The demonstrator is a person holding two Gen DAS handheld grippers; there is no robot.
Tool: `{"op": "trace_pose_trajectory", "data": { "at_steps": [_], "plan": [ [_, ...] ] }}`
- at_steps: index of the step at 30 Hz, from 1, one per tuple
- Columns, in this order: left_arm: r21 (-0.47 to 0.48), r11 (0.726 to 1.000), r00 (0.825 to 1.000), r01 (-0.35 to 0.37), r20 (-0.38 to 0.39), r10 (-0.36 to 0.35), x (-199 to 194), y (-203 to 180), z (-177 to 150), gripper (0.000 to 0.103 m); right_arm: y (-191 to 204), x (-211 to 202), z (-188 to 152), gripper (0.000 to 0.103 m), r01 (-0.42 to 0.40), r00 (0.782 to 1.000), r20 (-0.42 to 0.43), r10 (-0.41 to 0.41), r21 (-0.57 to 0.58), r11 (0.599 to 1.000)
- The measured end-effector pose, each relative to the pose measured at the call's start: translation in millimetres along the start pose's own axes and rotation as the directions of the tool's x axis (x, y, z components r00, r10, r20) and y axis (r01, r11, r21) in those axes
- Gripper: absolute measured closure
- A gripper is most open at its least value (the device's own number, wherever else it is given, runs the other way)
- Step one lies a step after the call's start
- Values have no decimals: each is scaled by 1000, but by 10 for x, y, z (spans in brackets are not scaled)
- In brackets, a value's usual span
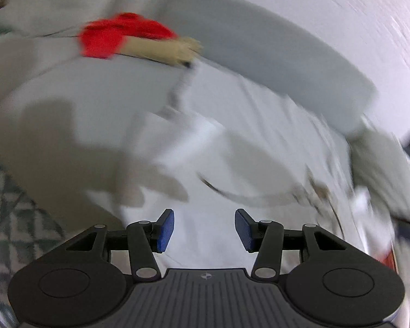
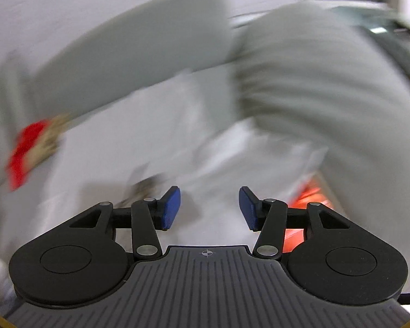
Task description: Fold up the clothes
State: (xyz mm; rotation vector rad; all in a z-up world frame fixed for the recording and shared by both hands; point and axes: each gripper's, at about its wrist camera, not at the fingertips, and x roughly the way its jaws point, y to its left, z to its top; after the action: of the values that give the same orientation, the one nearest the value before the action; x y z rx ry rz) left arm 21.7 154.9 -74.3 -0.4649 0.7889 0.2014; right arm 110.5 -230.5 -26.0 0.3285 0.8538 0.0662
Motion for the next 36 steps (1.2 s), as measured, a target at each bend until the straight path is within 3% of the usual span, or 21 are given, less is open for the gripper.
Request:
{"op": "trace_pose_trajectory", "data": {
  "at_steps": [3, 5, 10, 13, 21, 23, 27, 30, 34, 36],
  "plan": [
    [-133, 990, 998, -37, 50, 44, 77, 450, 301, 60, 351, -6, -118, 49, -143, 987, -80, 141, -23, 989],
    [-191, 981, 998, -38, 43, 47, 227, 693, 509, 67, 558, 2, -188, 49, -210, 971, -123, 205, -33, 977],
    [-182, 983, 998, 24, -46, -33, 807, 905, 868, 67, 939, 23, -409, 48, -290, 942, -198, 272, -71, 954],
    [-164, 985, 994, 52, -84, -66, 1096, 949, 959, 67, 1042, 14, -513, 48, -297, 937, -217, 273, -84, 951],
    [-6, 999, 992, 46, -119, -47, 1398, 729, 1106, 68, 915, 102, -534, 48, -194, 959, -224, 174, -67, 979],
    [25, 999, 992, 40, -121, -37, 1426, 692, 1121, 102, 895, 135, -525, 48, -172, 962, -224, 155, -58, 983],
    [-11, 999, 997, 52, -61, -53, 1264, 777, 1098, 103, 861, 135, -537, 48, -150, 965, -227, 135, -49, 987],
    [-64, 996, 998, 55, 47, -52, 929, 847, 1021, 103, 837, 151, -535, 48, -139, 964, -233, 125, -47, 989],
    [-209, 978, 982, -17, 181, 56, 516, 1090, 854, 103, 830, 181, -560, 48, -133, 962, -246, 120, -37, 990],
    [-294, 953, 977, -72, 172, 127, 472, 1264, 763, 103, 839, 194, -570, 48, -133, 960, -254, 119, -38, 990]
  ]
}}
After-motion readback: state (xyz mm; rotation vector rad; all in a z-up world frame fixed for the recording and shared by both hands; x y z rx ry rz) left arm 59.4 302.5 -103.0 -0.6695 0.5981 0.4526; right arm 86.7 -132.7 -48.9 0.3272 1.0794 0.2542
